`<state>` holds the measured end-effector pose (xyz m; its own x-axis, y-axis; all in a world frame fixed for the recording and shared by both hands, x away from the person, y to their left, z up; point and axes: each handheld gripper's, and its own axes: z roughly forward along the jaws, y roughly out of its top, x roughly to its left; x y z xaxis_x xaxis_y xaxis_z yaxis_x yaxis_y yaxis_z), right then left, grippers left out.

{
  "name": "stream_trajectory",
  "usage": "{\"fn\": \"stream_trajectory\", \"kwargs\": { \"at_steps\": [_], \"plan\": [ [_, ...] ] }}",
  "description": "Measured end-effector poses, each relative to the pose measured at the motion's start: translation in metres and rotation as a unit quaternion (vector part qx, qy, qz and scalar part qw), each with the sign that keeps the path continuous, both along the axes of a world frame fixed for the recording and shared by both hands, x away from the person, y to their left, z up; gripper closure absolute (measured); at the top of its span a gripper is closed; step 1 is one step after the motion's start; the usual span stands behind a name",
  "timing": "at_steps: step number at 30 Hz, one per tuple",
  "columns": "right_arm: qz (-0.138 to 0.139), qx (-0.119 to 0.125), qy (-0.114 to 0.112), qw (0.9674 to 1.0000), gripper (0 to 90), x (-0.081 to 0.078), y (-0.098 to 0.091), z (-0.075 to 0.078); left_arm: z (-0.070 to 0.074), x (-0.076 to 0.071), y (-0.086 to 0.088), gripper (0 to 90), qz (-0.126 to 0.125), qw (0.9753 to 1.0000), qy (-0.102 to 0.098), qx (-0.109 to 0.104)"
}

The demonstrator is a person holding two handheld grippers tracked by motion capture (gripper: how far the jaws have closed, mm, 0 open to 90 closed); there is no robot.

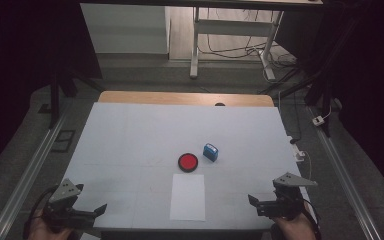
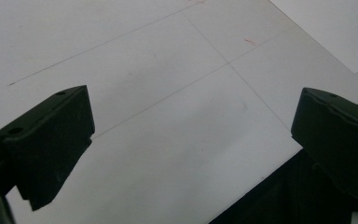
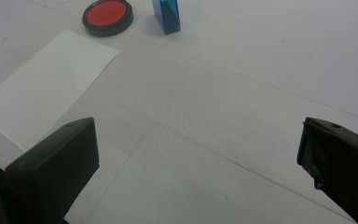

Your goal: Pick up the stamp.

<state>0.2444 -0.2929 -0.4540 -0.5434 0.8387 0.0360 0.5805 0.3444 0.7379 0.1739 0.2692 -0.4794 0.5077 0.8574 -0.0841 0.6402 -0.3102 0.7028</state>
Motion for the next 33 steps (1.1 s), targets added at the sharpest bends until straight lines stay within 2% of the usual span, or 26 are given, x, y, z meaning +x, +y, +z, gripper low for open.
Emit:
{"fn": "stream_trajectory", "kwargs": {
  "at_steps": [3, 18, 33],
  "plan": [
    [0.003, 0.000, -0.002, 1.0000, 0.0, -0.0015, -0.0001, -0.0001, 0.0004, 0.0011, 0.0015, 0.0, -0.002, 0.9999, 0.001, -0.011],
    [0.005, -0.011, 0.002, 0.9999, 0.0, -0.0049, 0.0005, -0.0007, -0.0003, 0.0070, 0.0033, 0.0, -0.011, 0.9994, 0.011, -0.031],
    [0.018, -0.017, -0.003, 0.9997, 0.0, -0.0060, 0.0020, 0.0002, -0.0002, 0.0064, 0.0002, 0.0, -0.018, 0.9995, 0.011, -0.022]
  ]
}}
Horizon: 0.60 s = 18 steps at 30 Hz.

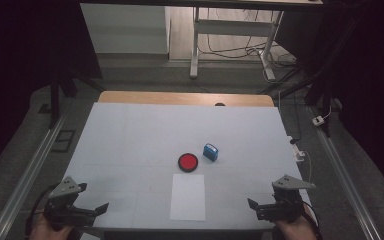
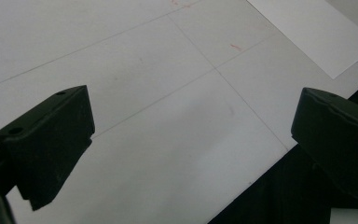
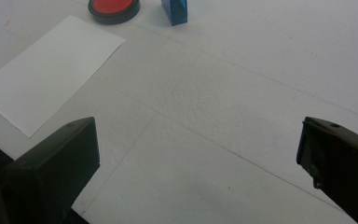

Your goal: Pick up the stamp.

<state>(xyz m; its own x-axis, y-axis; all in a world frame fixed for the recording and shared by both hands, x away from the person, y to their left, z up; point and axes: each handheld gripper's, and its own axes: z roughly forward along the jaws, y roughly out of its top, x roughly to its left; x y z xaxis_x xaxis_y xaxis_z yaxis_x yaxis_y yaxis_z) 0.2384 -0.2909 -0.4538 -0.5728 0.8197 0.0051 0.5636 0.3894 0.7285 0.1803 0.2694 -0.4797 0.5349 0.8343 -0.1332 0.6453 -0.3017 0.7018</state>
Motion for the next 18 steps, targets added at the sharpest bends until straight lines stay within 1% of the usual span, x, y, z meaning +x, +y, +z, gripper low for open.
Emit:
{"fn": "stream_trajectory", "kwargs": {
  "at_steps": [3, 7, 11, 18],
  "plan": [
    [0.002, 0.007, -0.006, 1.0000, 0.0, 0.000, 0.001, 0.002, 0.000, 0.000, 0.000, 0.0, 0.001, 1.0000, 0.001, 0.001],
    [0.007, 0.010, -0.010, 0.9999, 0.0, 0.000, 0.002, 0.003, 0.000, 0.000, 0.000, 0.0, 0.002, 1.0000, 0.000, 0.000],
    [0.013, 0.013, -0.008, 0.9998, 0.0, 0.002, 0.004, 0.003, 0.000, 0.000, 0.000, 0.0, 0.002, 1.0000, 0.002, -0.002],
    [0.030, 0.017, -0.012, 0.9993, 0.0, 0.005, 0.011, 0.003, 0.000, 0.000, 0.001, 0.0, 0.002, 1.0000, 0.002, -0.003]
  ]
}}
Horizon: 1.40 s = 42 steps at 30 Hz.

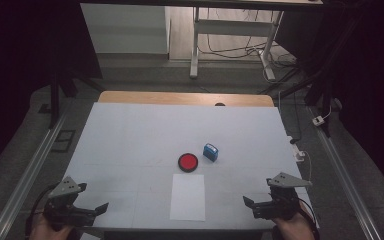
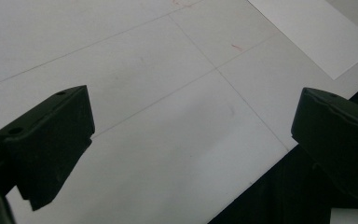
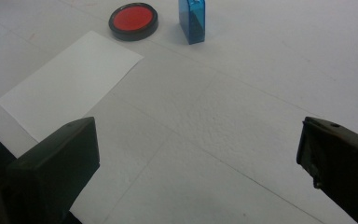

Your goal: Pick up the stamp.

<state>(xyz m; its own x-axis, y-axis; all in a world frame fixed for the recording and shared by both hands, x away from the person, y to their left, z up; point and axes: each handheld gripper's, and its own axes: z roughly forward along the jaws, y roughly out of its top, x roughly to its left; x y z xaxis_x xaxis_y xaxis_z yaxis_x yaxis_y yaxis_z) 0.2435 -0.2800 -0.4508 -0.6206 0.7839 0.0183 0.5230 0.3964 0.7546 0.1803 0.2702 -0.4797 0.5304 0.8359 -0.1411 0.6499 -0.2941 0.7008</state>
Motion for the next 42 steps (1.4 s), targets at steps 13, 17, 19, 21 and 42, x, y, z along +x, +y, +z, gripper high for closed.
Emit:
{"fn": "stream_trajectory", "kwargs": {
  "at_steps": [13, 17, 19, 21, 42],
  "plan": [
    [0.029, 0.002, -0.010, 0.9995, 0.0, 0.009, 0.012, 0.000, 0.000, 0.000, 0.001, 0.0, 0.002, 1.0000, 0.000, -0.004],
    [0.037, 0.000, -0.009, 0.9993, 0.0, 0.012, 0.016, -0.001, 0.000, 0.001, 0.001, 0.0, 0.002, 1.0000, 0.001, -0.003],
    [0.043, 0.004, -0.012, 0.9990, 0.0, 0.014, 0.017, -0.003, 0.000, 0.000, 0.001, 0.0, 0.001, 1.0000, 0.001, -0.003],
    [0.043, 0.008, -0.009, 0.9990, 0.0, 0.016, 0.019, -0.004, 0.000, 0.000, 0.001, 0.0, 0.001, 1.0000, 0.002, -0.004],
    [0.037, 0.008, 0.024, 0.9990, 0.0, 0.045, 0.044, -0.009, 0.000, 0.001, 0.002, 0.0, 0.001, 1.0000, 0.001, -0.009]
  ]
}}
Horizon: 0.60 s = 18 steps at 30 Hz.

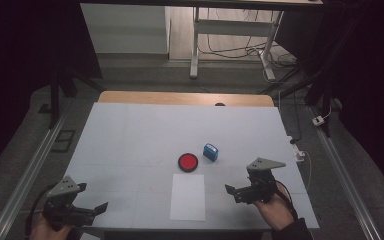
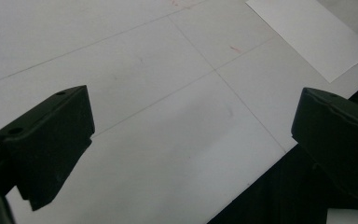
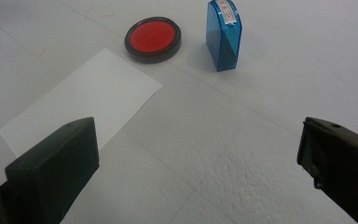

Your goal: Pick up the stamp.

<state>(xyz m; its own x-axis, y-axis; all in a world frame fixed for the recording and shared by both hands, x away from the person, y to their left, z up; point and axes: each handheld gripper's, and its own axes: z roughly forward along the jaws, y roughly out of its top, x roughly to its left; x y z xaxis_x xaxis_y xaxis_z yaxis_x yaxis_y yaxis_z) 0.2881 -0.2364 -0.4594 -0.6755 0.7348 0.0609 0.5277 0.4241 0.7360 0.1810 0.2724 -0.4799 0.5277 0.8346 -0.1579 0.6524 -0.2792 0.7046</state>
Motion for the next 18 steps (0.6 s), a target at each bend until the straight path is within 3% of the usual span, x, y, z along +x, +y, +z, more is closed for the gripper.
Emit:
{"fn": "stream_trajectory", "kwargs": {
  "at_steps": [18],
  "plan": [
    [0.019, -0.018, 0.005, 0.9997, 0.0, 0.024, 0.019, -0.003, 0.000, 0.001, -0.002, 0.0, -0.007, 1.0000, 0.004, 0.006]
  ]
}}
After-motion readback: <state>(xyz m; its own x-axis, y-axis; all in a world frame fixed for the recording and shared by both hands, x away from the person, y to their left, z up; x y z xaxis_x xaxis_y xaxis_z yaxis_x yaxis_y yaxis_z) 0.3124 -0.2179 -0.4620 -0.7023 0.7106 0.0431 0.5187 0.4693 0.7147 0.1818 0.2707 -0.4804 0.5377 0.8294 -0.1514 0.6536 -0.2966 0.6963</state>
